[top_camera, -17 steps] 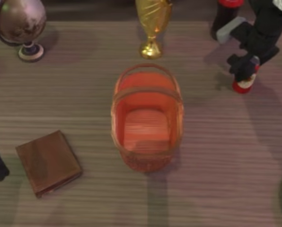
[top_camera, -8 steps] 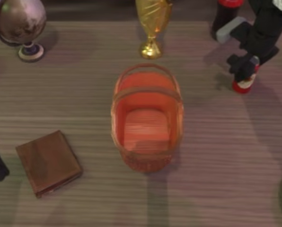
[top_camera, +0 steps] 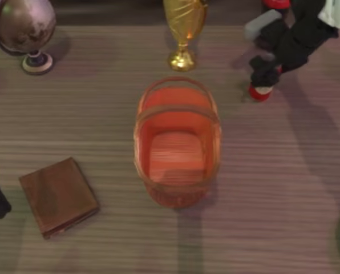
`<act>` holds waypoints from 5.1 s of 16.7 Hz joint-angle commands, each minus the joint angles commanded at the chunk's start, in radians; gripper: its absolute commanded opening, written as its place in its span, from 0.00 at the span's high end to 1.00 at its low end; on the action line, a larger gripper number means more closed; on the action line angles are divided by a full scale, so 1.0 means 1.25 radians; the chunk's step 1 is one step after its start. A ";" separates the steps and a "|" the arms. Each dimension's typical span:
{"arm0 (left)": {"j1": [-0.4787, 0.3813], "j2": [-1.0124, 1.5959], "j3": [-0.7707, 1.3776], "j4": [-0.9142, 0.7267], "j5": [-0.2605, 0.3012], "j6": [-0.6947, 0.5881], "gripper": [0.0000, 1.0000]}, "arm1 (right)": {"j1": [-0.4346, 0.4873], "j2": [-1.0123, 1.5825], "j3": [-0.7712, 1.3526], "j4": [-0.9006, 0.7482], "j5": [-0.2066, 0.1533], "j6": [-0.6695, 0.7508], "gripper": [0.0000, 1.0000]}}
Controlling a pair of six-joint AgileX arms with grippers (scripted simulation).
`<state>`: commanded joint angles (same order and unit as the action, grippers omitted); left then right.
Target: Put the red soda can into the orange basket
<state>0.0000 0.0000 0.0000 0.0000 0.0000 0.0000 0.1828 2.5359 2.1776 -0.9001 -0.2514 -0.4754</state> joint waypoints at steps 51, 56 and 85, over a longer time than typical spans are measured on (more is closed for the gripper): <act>0.000 0.000 0.000 0.000 0.000 0.000 0.00 | 0.119 -0.173 -0.752 1.604 -0.691 0.403 0.10; 0.000 0.000 0.000 0.000 0.000 0.000 0.00 | 0.119 -0.173 -0.752 1.604 -0.691 0.403 0.00; -0.399 1.337 1.358 -0.913 0.006 0.701 0.00 | -0.081 -1.480 -1.527 0.963 -0.037 0.383 0.00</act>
<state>-0.4990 1.6717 1.6976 -1.1409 0.0079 0.8757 0.0817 0.6865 0.2691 0.3031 -0.2979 0.0034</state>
